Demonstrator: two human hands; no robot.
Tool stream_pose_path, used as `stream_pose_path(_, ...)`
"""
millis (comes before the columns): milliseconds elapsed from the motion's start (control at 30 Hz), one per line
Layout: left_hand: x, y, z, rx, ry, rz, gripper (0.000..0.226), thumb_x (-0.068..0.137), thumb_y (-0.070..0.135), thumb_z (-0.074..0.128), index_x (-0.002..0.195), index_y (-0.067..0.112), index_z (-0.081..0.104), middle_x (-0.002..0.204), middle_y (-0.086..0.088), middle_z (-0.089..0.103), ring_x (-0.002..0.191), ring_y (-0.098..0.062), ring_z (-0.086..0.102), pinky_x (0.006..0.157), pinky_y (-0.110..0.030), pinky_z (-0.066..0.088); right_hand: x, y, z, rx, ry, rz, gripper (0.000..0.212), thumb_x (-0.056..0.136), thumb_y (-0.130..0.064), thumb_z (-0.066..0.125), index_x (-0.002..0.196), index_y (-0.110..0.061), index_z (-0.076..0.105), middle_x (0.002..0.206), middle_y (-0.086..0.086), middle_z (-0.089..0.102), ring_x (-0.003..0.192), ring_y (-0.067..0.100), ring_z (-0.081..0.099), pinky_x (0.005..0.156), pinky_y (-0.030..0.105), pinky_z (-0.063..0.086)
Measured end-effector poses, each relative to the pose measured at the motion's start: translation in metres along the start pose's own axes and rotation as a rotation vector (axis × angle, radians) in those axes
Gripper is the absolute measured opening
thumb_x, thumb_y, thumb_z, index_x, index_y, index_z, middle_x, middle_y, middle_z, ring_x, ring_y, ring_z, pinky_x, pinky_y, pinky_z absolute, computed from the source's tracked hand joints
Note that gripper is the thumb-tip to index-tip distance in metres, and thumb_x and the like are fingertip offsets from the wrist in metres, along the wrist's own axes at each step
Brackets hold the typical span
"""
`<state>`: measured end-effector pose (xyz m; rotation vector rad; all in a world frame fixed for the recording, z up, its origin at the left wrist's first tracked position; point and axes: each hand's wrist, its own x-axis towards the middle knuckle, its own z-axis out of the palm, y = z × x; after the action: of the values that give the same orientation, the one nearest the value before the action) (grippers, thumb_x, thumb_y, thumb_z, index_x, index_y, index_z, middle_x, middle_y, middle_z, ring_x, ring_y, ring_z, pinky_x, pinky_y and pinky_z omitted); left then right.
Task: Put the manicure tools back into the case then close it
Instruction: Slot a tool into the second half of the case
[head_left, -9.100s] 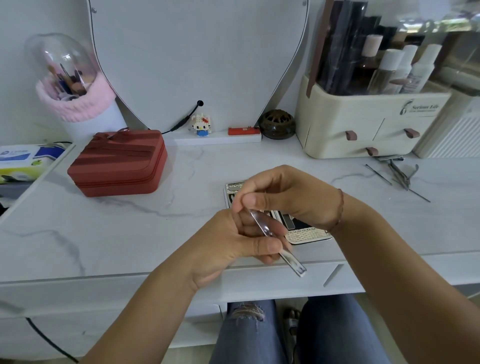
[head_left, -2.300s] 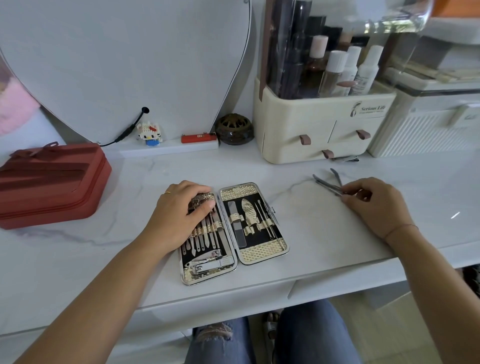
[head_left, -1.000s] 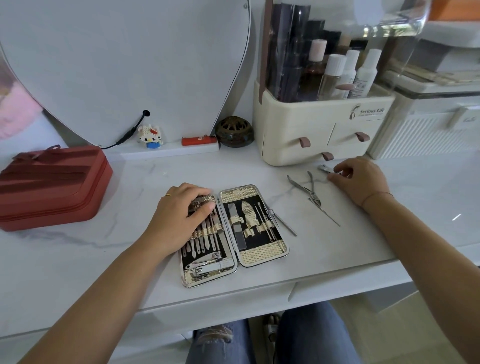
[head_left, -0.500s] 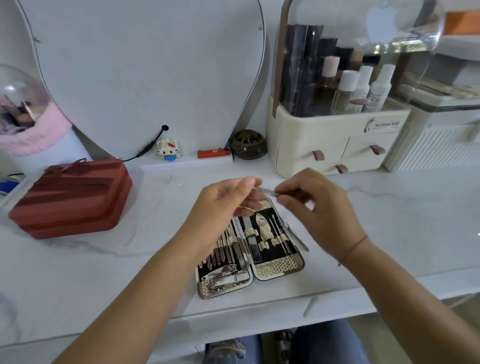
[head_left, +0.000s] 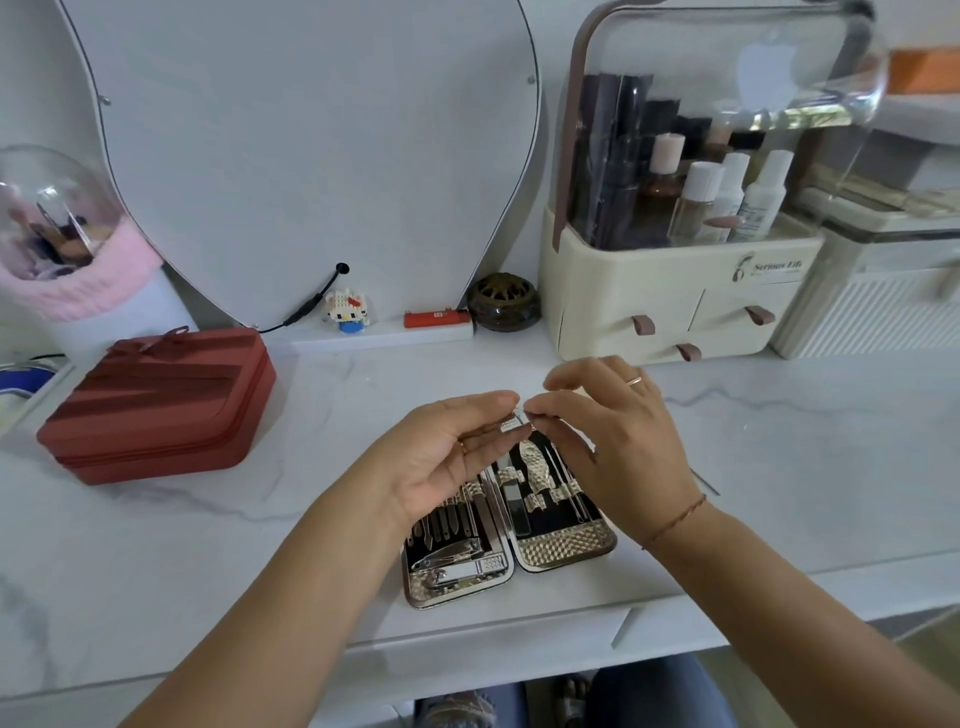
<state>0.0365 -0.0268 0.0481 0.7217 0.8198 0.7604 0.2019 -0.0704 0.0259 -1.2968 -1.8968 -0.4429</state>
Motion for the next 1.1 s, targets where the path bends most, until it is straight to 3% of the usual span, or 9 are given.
stream_pose_path(100, 0.001, 0.000, -0.002, 0.011, -0.023, -0.010, 0.018, 0.071, -0.002, 0.065, 0.088, -0.001, 0.068, 0.075, -0.012, 0.073, 0.069, -0.017, 0.072, 0.061, -0.021, 0.059, 0.000, 0.002, 0.000, -0.021, 0.025, -0.046, 0.012, 0.088, -0.019, 0.060, 0.086, -0.015, 0.072, 0.081, 0.005, 0.057, 0.070, 0.020, 0.048, 0.066, 0.030, 0.040)
stream_pose_path(233, 0.001, 0.001, -0.003, 0.022, -0.033, -0.006, 0.023, 0.063, -0.004, 0.064, 0.085, 0.001, 0.068, 0.071, -0.013, 0.072, 0.060, -0.014, 0.071, 0.054, -0.019, 0.057, 0.000, -0.001, -0.003, 0.019, 0.110, -0.076, 0.013, 0.087, -0.015, 0.060, 0.082, -0.011, 0.072, 0.074, 0.007, 0.056, 0.069, 0.015, 0.043, 0.071, 0.013, 0.026)
stream_pose_path(333, 0.002, 0.002, -0.004, 0.060, -0.052, 0.018, 0.022, 0.060, -0.006, 0.065, 0.081, 0.001, 0.069, 0.074, -0.015, 0.073, 0.064, -0.019, 0.072, 0.058, -0.021, 0.059, -0.004, -0.004, -0.006, 0.145, 0.146, -0.015, 0.013, 0.086, -0.015, 0.061, 0.081, -0.009, 0.072, 0.074, 0.004, 0.060, 0.068, 0.010, 0.049, 0.071, 0.007, 0.034)
stream_pose_path(433, 0.002, 0.000, -0.004, 0.180, -0.032, 0.129, 0.021, 0.064, -0.006, 0.067, 0.083, 0.002, 0.068, 0.079, -0.014, 0.074, 0.071, -0.021, 0.073, 0.065, -0.023, 0.060, -0.001, -0.009, -0.014, 0.449, 0.199, 0.399, 0.017, 0.087, -0.018, 0.060, 0.072, -0.016, 0.065, 0.060, -0.007, 0.060, 0.057, 0.007, 0.055, 0.059, 0.011, 0.043)
stream_pose_path(500, 0.001, 0.001, -0.004, 0.288, 0.010, 0.225, 0.018, 0.072, -0.009, 0.067, 0.085, 0.004, 0.069, 0.079, -0.012, 0.074, 0.071, -0.019, 0.073, 0.067, -0.022, 0.059, 0.005, -0.006, -0.016, 0.653, 0.201, 0.709, 0.021, 0.089, -0.017, 0.056, 0.070, -0.014, 0.062, 0.055, -0.003, 0.061, 0.048, 0.008, 0.052, 0.052, 0.016, 0.043)
stream_pose_path(567, 0.001, 0.001, -0.005, 0.396, 0.061, 0.296, 0.016, 0.075, -0.008, 0.068, 0.084, 0.006, 0.070, 0.078, -0.010, 0.074, 0.071, -0.019, 0.073, 0.070, -0.021, 0.059, 0.012, 0.001, -0.018, 0.788, 0.115, 0.817, 0.018, 0.091, -0.015, 0.054, 0.079, -0.008, 0.064, 0.054, 0.000, 0.060, 0.047, 0.011, 0.049, 0.048, 0.016, 0.040)
stream_pose_path(767, 0.002, 0.002, -0.002, 0.430, 0.131, 0.369, 0.015, 0.075, -0.008, 0.070, 0.082, 0.005, 0.070, 0.072, -0.008, 0.073, 0.065, -0.016, 0.072, 0.064, -0.018, 0.056, 0.012, 0.000, -0.014, 0.766, -0.134, 0.648, 0.049, 0.088, -0.060, 0.039, 0.094, -0.023, 0.070, 0.057, -0.010, 0.053, 0.055, 0.001, 0.046, 0.055, 0.013, 0.038)
stream_pose_path(900, 0.004, 0.002, -0.004, 0.427, 0.173, 0.415, 0.015, 0.076, -0.007, 0.071, 0.084, 0.006, 0.070, 0.074, -0.009, 0.074, 0.070, -0.019, 0.073, 0.069, -0.020, 0.058, 0.018, 0.001, -0.010, 0.635, -0.143, 0.656, 0.021, 0.091, -0.030, 0.054, 0.083, -0.021, 0.071, 0.050, -0.009, 0.053, 0.046, 0.003, 0.043, 0.049, 0.014, 0.037)
stream_pose_path(1100, 0.012, -0.003, -0.004, 0.493, 0.146, 0.451, 0.015, 0.076, -0.002, 0.073, 0.082, 0.011, 0.072, 0.076, -0.006, 0.074, 0.074, -0.019, 0.073, 0.073, -0.021, 0.056, 0.018, 0.006, 0.007, 0.964, 0.097, 0.962, 0.024, 0.094, -0.011, 0.048, 0.080, -0.002, 0.066, 0.050, 0.002, 0.057, 0.039, 0.011, 0.046, 0.040, 0.019, 0.036)
